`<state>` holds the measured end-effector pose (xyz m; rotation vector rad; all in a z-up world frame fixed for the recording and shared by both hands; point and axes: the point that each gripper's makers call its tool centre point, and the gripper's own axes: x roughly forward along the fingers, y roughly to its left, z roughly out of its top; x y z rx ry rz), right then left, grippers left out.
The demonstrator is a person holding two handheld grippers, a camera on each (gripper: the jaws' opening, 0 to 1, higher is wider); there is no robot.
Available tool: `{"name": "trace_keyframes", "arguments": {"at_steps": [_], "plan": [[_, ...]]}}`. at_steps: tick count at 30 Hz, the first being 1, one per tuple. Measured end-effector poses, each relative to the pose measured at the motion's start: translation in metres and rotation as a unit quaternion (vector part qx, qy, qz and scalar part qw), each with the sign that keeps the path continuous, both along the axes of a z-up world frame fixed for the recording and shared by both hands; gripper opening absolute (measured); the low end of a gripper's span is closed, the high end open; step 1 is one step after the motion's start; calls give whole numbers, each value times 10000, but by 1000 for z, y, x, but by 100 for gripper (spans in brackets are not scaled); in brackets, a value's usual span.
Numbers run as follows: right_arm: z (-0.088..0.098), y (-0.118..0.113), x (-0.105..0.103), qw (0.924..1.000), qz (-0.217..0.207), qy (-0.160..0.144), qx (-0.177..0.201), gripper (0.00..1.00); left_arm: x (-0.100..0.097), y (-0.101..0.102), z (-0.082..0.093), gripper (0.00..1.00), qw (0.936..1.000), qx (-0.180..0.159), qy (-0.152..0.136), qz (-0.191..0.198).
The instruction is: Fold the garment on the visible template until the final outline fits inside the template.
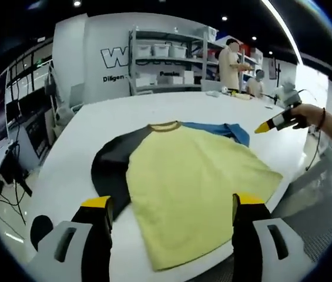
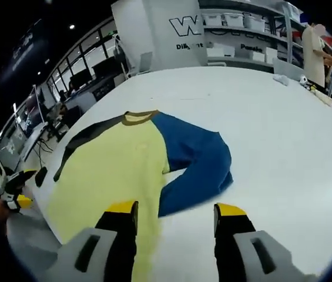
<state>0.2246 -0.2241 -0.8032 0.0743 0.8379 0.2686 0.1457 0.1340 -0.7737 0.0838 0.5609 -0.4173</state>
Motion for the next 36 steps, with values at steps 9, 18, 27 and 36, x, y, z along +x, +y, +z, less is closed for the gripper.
{"name": "trace_keyframes", "arguments": {"at_steps": [9, 18, 27, 36], "plan": [[-19, -14, 33, 9989, -271, 31, -369, 48, -1, -1, 0, 90, 9998, 175, -28, -18], [-45, -13, 48, 9964, -408, 99, -732, 44, 0, 9, 3, 84, 9994, 277, -97, 184], [-64, -30, 47, 9920, -486, 182, -1151, 27, 1, 11, 5, 85, 9990, 337, -171, 223], [-64, -55, 62, 9880, -309, -73, -1510, 1, 2, 14, 7, 80, 9988, 330, -194, 296]]}}
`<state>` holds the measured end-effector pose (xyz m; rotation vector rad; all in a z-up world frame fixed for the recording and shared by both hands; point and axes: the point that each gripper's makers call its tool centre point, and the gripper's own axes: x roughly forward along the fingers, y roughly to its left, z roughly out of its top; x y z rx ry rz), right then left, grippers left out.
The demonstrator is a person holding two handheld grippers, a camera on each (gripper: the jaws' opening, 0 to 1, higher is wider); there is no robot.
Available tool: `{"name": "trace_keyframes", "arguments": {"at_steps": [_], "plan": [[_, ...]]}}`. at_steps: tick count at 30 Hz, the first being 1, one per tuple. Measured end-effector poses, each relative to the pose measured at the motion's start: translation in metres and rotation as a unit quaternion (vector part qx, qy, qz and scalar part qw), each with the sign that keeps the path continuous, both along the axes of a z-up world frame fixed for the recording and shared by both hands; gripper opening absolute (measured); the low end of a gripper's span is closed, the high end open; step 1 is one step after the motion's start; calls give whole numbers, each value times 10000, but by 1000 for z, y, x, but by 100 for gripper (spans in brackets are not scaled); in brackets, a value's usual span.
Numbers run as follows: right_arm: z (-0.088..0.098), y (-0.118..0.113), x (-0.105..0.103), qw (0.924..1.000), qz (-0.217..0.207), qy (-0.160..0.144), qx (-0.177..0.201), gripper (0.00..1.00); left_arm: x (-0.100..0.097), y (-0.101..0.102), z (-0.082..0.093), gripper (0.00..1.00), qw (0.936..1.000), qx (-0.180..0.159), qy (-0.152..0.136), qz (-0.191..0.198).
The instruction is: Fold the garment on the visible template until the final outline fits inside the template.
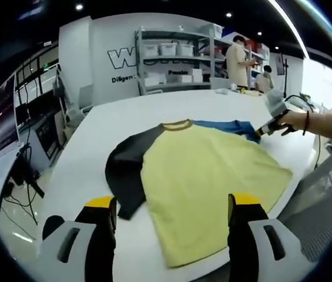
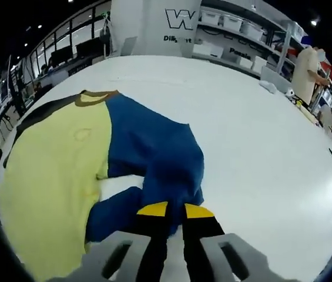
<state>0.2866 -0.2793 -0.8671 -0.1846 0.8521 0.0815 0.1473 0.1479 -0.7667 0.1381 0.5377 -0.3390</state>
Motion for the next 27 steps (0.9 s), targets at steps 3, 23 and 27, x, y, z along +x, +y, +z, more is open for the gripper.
{"name": "trace_keyframes", "arguments": {"at_steps": [3, 23, 27], "plan": [[0, -9, 8, 9999, -105, 22, 104, 1, 0, -1, 0, 80, 10000, 39, 4, -22], [5, -42, 29, 9991, -269, -53, 331, 5, 2, 2, -2, 81, 9997, 189, -65, -147], [16, -33, 19, 9991, -104, -238, 337, 20, 2, 3, -1, 81, 9997, 170, -80, -138]]}}
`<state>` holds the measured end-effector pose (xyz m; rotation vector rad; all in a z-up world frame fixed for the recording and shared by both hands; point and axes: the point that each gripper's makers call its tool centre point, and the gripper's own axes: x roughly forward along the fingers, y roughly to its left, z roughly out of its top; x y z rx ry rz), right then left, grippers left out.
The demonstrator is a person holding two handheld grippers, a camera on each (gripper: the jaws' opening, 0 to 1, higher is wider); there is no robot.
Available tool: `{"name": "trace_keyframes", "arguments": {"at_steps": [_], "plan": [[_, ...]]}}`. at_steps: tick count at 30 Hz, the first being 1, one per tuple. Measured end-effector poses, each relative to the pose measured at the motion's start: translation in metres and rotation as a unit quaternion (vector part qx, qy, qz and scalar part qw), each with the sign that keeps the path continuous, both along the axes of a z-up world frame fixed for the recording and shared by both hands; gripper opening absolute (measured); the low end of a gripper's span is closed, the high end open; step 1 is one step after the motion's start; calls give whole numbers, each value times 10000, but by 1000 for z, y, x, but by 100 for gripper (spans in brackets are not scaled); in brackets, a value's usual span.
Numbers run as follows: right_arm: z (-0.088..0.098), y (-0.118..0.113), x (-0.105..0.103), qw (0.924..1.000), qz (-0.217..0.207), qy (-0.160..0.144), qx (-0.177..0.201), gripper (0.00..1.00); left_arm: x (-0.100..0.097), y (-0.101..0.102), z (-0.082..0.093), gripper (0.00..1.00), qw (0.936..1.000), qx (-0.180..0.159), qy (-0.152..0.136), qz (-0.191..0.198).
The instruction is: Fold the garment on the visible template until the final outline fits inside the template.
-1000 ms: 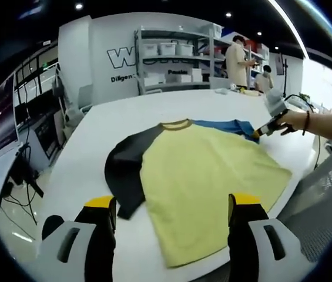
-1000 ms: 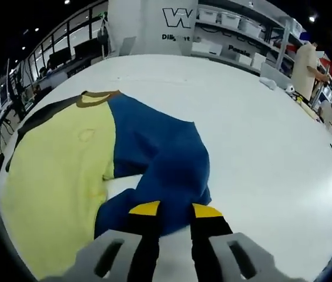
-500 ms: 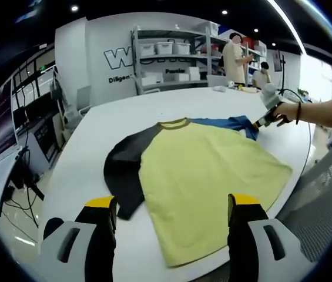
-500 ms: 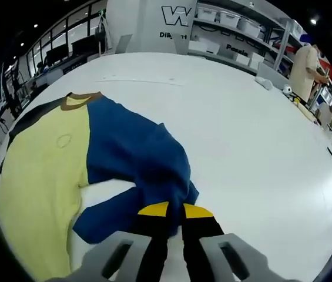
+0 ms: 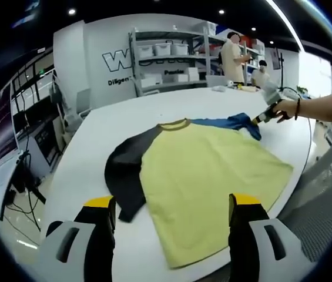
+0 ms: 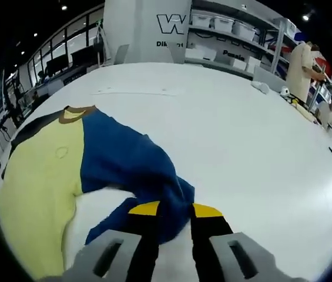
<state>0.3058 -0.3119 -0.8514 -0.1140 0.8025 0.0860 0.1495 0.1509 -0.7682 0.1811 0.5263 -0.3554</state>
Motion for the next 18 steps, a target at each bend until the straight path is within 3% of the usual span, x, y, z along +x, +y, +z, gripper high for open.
{"name": "trace_keyframes", "arguments": {"at_steps": [8, 10, 18], "plan": [[10, 11, -13, 9996, 201, -176, 107, 43, 1, 2, 1, 82, 10000, -19, -46, 35], [10, 34, -35, 9983, 470, -219, 264, 45, 1, 1, 2, 82, 10000, -33, -56, 13], [-4, 46, -61, 9987, 510, -73, 0, 33, 0, -1, 3, 80, 10000, -55, -68, -27]]}}
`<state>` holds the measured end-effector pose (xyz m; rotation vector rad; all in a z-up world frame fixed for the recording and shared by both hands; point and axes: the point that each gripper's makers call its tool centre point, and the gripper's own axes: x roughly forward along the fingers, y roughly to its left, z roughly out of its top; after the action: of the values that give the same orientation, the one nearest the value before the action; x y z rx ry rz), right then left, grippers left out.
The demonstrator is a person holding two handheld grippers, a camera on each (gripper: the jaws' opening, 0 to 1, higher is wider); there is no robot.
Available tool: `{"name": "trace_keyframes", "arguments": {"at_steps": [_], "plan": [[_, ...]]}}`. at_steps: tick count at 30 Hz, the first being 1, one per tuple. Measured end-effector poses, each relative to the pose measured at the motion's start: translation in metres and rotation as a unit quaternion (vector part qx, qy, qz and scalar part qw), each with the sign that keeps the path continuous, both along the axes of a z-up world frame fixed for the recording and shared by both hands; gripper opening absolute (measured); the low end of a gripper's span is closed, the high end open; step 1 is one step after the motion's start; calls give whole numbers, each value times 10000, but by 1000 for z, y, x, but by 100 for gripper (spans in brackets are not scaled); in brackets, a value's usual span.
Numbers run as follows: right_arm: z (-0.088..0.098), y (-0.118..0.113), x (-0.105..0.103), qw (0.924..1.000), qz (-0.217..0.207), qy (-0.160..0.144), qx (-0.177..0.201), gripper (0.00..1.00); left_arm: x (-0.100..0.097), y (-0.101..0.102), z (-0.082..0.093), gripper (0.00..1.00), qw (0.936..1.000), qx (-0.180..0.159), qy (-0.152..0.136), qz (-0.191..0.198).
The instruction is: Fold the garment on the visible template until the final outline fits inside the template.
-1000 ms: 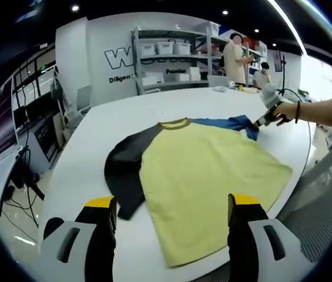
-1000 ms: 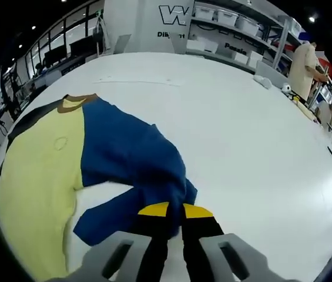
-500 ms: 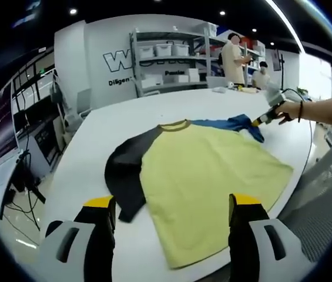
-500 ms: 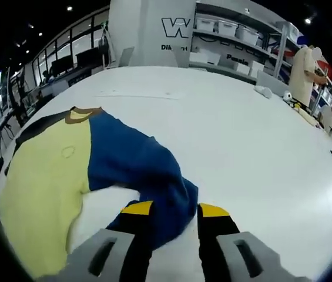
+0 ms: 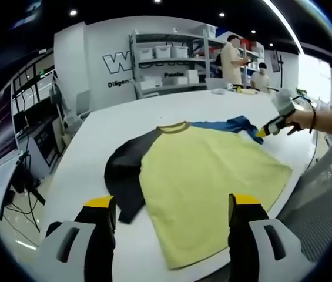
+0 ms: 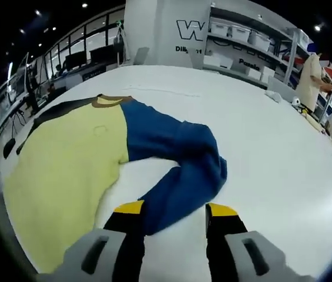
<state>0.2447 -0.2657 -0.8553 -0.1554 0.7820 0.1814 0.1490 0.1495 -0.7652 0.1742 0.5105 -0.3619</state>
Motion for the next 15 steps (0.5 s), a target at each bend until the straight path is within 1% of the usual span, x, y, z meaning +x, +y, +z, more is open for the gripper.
{"name": "trace_keyframes", "arguments": {"at_steps": [2, 3, 6, 8, 11, 12, 13, 15], "plan": [[0, 0, -3, 10000, -80, 6, 10, 30, 0, 1, 0, 80, 10000, 11, -2, -2], [2, 2, -5, 9999, -135, -41, 47, 30, 0, 2, -1, 80, 10000, 49, -3, 3], [0, 8, -10, 9999, -113, -25, 53, 30, 0, 2, -1, 80, 10000, 66, -9, -12], [-3, 12, -10, 10000, 1, -11, 0, 31, 1, 2, 0, 80, 10000, 48, -23, -35], [-11, 14, -10, 9995, 192, 45, -250, 30, 0, 1, 0, 79, 10000, 43, -27, -23], [-6, 16, -7, 9993, 232, -88, -272, 29, 0, 1, 1, 79, 10000, 50, -37, -16], [-8, 18, -8, 9995, 222, -45, -239, 27, 0, 1, 1, 79, 10000, 54, -36, -12], [-8, 19, -5, 9990, 300, -65, -335, 19, -1, 0, 1, 79, 10000, 68, -29, -4]]}}
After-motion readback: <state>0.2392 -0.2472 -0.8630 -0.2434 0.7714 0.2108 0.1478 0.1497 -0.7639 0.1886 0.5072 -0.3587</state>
